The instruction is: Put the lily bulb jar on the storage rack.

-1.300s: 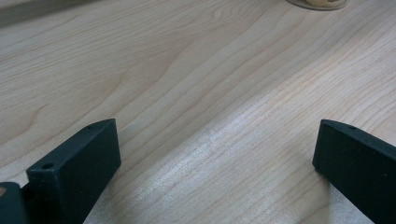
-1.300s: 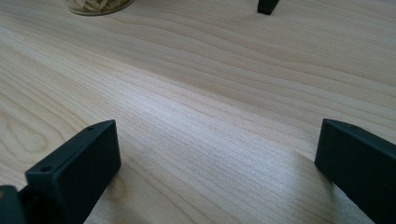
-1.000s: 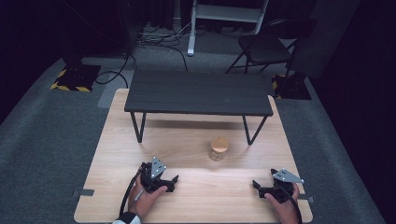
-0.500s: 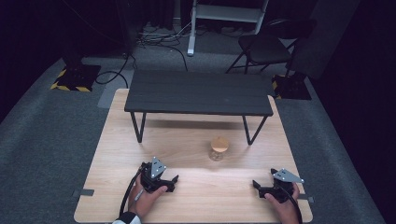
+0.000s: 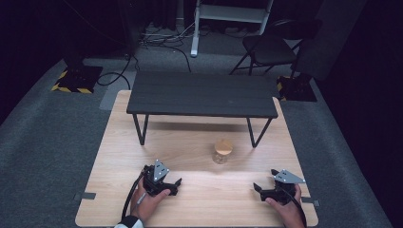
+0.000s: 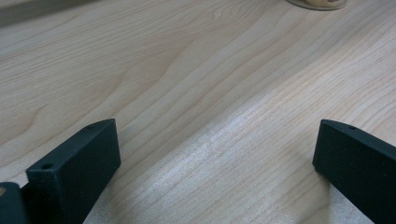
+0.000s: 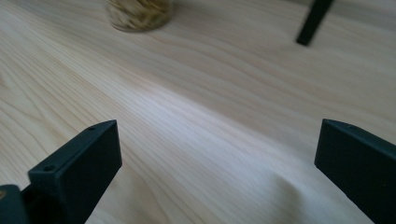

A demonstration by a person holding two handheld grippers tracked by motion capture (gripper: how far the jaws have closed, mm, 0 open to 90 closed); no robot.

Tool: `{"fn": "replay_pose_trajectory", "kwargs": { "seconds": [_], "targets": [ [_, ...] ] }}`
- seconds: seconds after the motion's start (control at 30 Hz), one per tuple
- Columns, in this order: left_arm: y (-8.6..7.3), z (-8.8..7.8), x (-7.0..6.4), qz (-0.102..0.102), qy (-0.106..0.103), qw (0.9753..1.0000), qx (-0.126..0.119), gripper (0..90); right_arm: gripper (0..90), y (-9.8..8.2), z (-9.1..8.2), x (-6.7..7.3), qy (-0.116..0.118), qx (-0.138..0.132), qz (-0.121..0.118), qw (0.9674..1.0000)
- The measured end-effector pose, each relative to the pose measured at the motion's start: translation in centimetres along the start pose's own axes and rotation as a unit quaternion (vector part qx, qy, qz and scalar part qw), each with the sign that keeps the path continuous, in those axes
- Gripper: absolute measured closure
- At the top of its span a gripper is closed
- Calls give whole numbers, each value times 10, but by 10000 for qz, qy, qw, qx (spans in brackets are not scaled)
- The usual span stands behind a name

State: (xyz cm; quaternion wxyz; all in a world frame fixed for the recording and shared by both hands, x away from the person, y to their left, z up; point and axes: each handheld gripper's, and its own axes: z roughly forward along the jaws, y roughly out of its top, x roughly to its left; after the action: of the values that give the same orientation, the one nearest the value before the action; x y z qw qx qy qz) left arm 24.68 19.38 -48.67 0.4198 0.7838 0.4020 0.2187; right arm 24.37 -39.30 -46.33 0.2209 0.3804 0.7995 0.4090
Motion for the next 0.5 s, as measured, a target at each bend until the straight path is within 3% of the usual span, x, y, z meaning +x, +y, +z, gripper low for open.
{"fn": "replay_pose_trajectory", "kwargs": {
  "seconds": [0.3,0.5],
  "targets": [
    [0,0,0,1,-1,10000,1,7,7,43,26,14,405,-145,-431,9981],
    [0,0,0,3,-3,10000,2,7,8,64,38,13,596,-217,-530,9966]
  ]
}}
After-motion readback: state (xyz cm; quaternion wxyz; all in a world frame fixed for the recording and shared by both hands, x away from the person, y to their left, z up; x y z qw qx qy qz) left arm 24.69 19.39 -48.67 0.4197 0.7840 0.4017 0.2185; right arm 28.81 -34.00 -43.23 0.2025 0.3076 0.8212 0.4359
